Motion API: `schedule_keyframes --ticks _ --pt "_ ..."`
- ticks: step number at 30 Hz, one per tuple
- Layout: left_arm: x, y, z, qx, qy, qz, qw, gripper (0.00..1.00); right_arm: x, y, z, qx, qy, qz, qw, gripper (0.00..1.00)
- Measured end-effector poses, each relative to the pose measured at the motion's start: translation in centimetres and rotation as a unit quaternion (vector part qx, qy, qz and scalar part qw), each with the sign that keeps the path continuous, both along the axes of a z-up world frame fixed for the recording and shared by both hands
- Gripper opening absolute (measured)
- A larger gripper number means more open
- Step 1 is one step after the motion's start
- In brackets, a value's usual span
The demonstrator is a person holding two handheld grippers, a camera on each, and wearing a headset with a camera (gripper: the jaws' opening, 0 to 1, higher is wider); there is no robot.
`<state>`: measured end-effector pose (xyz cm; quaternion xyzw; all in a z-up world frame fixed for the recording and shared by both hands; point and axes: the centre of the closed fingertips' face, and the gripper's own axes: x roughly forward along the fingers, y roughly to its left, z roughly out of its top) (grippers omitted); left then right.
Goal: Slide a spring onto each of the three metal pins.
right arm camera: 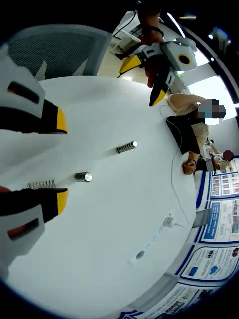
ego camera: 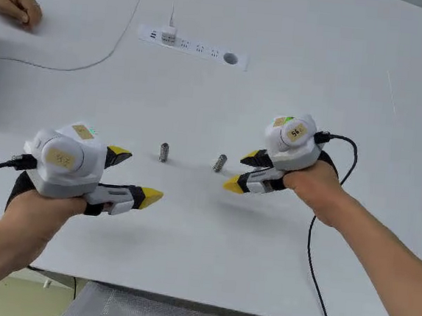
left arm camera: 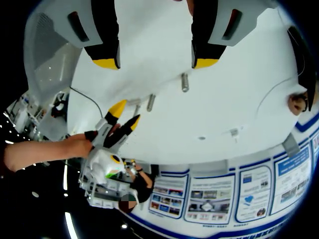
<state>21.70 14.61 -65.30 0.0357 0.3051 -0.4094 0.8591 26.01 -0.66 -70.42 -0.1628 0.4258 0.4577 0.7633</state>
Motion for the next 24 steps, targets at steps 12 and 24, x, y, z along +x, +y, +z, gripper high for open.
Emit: schedule_keyframes --ticks 12,24 --pt "-0.3 0.5 0.1 -0.002 0.002 0.006 1.0 0.6 0.5 0.8 0.7 0.069 -0.013 -0.076 0.9946 0.47" --pt "-0.1 0.7 -0.1 0.002 0.007 0.009 0.9999 0.62 0.0 -1.2 1.6 0.125 -0.027 -0.144 0.9813 0.57"
